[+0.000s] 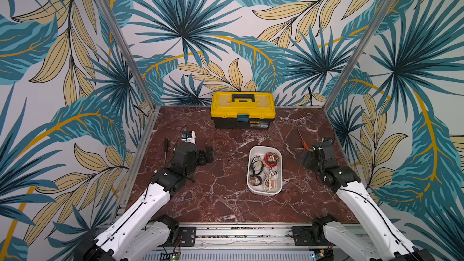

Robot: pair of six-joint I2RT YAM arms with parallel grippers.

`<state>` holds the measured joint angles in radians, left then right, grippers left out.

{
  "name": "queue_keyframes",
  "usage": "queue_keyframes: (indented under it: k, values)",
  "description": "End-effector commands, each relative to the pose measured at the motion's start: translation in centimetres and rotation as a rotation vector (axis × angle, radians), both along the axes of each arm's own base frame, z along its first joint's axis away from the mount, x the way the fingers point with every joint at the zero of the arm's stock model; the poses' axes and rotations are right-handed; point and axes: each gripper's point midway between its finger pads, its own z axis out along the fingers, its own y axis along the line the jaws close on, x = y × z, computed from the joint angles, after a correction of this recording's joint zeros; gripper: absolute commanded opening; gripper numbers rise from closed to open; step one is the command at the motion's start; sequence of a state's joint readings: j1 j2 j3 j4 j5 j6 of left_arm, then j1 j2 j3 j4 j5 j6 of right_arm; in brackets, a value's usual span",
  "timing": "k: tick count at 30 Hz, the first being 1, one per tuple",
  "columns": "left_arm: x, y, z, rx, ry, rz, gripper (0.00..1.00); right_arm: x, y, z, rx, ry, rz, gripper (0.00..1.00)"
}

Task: Put the watch into the storage box
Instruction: Reset both arms

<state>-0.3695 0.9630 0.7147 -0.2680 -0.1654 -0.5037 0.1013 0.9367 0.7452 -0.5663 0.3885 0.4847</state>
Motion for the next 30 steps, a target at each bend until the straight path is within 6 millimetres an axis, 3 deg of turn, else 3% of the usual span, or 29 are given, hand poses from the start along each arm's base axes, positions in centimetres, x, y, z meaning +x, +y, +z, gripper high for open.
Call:
queue_keyframes:
  k: [1, 4, 7, 10, 14, 17, 21, 23, 24, 26, 28, 30]
  values:
    - [2.8, 3.1, 1.2, 0.007, -0.125, 0.082, 1.00, 1.4, -3.3, -2.1, -0.011, -0.030, -0.086, 1.00]
    - [3.9, 7.3, 0.0, 0.097, -0.148, 0.210, 1.00, 3.2, -5.2, -4.0, -0.138, -0.083, -0.103, 1.00]
    - [3.9, 10.4, -0.9, 0.236, -0.221, 0.327, 1.00, 4.9, -5.0, -4.4, -0.171, -0.182, -0.058, 1.00]
    - [4.1, 12.0, -1.9, 0.269, -0.293, 0.358, 1.00, 6.4, -4.3, -4.5, -0.179, -0.250, 0.003, 1.00]
    - [4.7, 13.0, -4.1, 0.424, -0.254, 0.350, 1.00, 8.7, -3.5, -3.9, -0.184, -0.323, 0.057, 1.00]
    - [4.8, 13.4, -5.4, 0.422, -0.278, 0.337, 1.00, 9.7, -3.0, -3.2, -0.197, -0.393, 0.092, 1.00]
    - [5.2, 13.1, -5.6, 0.409, -0.389, 0.301, 1.00, 11.1, -0.3, -4.4, -0.241, -0.404, 0.203, 1.00]
    - [5.7, 12.4, -7.0, 0.401, -0.370, 0.236, 1.00, 11.6, 1.1, -5.2, -0.301, -0.386, 0.248, 1.00]
    - [5.7, 11.9, -8.2, 0.398, -0.358, 0.203, 1.00, 11.7, 1.3, -5.1, -0.318, -0.404, 0.249, 1.00]
    - [5.9, 11.5, -7.7, 0.405, -0.450, 0.194, 1.00, 11.4, 1.0, -5.1, -0.307, -0.396, 0.228, 1.00]
    - [5.7, 11.5, -8.0, 0.396, -0.406, 0.177, 1.00, 11.5, 1.0, -5.3, -0.300, -0.388, 0.228, 1.00]
    - [6.8, 11.6, -8.5, 0.383, -0.344, 0.156, 1.00, 11.5, 0.8, -5.3, -0.297, -0.387, 0.221, 1.00]
